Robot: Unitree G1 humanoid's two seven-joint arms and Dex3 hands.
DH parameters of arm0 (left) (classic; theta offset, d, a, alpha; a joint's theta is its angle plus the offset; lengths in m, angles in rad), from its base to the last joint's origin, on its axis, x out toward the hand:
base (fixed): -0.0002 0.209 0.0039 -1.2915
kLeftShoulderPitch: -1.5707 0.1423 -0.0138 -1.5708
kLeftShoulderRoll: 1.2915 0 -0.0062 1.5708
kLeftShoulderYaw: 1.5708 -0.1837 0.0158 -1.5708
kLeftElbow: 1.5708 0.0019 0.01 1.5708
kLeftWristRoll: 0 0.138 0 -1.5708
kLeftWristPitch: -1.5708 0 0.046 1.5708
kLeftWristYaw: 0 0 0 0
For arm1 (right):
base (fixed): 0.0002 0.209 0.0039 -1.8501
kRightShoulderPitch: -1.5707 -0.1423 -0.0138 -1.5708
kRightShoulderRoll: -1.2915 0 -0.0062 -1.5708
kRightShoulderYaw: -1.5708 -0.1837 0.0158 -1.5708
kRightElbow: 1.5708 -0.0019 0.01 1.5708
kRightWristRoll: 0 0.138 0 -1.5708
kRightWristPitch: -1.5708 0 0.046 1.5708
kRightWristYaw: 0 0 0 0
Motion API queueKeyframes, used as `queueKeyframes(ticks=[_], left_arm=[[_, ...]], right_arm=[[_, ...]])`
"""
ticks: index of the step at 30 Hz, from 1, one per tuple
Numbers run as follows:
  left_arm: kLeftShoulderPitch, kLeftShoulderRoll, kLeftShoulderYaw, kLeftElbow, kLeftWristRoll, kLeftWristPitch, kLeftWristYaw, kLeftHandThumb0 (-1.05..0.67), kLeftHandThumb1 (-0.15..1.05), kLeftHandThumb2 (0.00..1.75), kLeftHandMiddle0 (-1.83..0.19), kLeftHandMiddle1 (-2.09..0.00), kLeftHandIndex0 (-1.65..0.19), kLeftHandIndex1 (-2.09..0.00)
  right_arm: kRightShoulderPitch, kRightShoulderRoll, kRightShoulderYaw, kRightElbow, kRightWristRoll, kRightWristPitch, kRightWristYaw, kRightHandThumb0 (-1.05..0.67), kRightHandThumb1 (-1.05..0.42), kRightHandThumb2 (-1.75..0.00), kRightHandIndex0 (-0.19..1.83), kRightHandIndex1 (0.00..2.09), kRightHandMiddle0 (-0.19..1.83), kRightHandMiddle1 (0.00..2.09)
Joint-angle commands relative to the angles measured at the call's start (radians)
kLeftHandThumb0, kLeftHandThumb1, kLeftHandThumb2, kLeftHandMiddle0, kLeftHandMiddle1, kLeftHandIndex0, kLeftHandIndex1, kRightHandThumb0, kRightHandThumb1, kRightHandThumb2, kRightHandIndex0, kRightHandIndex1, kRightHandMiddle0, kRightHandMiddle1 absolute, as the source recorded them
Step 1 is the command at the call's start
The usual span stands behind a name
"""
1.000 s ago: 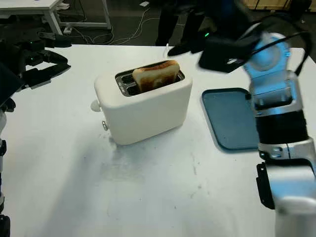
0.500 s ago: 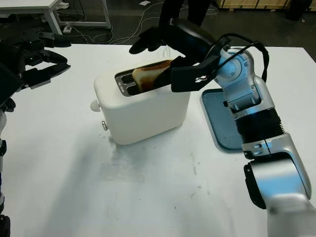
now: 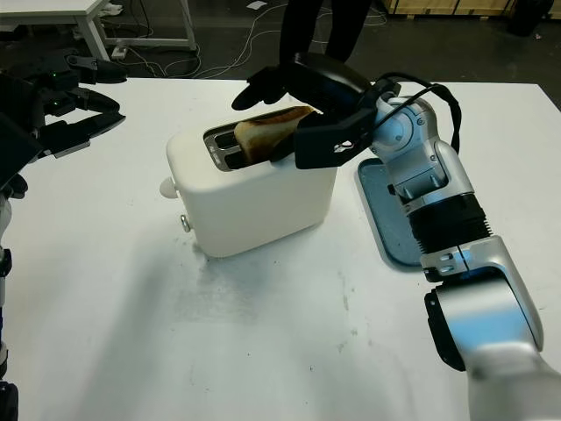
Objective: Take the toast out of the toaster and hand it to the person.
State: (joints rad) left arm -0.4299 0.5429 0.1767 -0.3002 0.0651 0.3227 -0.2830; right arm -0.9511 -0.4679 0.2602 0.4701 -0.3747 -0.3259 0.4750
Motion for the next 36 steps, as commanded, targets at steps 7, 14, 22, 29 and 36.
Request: queueKeyframes(ticks=[7,14,22,29,36], left_arm=[[0.011,0.004,-0.003,-0.004,0.01,0.005,0.005,-0.24,0.92,0.08,-0.46,-0.95,-0.58,-0.51],[0.008,0.005,-0.009,-0.005,0.021,0.005,0.006,-0.23,0.92,0.08,-0.46,-0.94,-0.58,-0.51],[0.011,-0.002,0.0,-0.002,0.019,0.0,0.008,-0.23,0.92,0.08,-0.47,-0.93,-0.58,-0.5],[0.015,-0.01,0.006,0.003,0.01,-0.002,0.01,-0.24,0.92,0.08,-0.46,-0.93,-0.57,-0.5],[0.021,-0.005,0.009,0.007,0.013,-0.017,0.005,-0.24,0.92,0.09,-0.45,-0.93,-0.57,-0.49]], right_arm=[[-0.016,-0.02,0.017,0.056,-0.04,-0.098,-0.038,-0.28,-0.73,-0.01,0.81,0.75,0.94,0.19],[-0.02,-0.035,0.022,0.058,-0.079,-0.114,-0.063,-0.42,-0.8,-0.01,1.08,1.53,0.94,1.35],[-0.047,-0.043,0.002,0.1,-0.114,-0.159,-0.168,-0.43,-0.92,-0.22,1.06,1.74,0.84,1.63],[-0.137,0.009,-0.159,0.235,0.102,-0.092,-0.178,-0.42,-0.92,-0.28,0.98,1.75,0.74,1.74],[-0.275,0.002,-0.322,0.375,0.261,-0.022,-0.236,-0.45,-0.92,-0.19,1.08,1.75,0.83,1.69]])
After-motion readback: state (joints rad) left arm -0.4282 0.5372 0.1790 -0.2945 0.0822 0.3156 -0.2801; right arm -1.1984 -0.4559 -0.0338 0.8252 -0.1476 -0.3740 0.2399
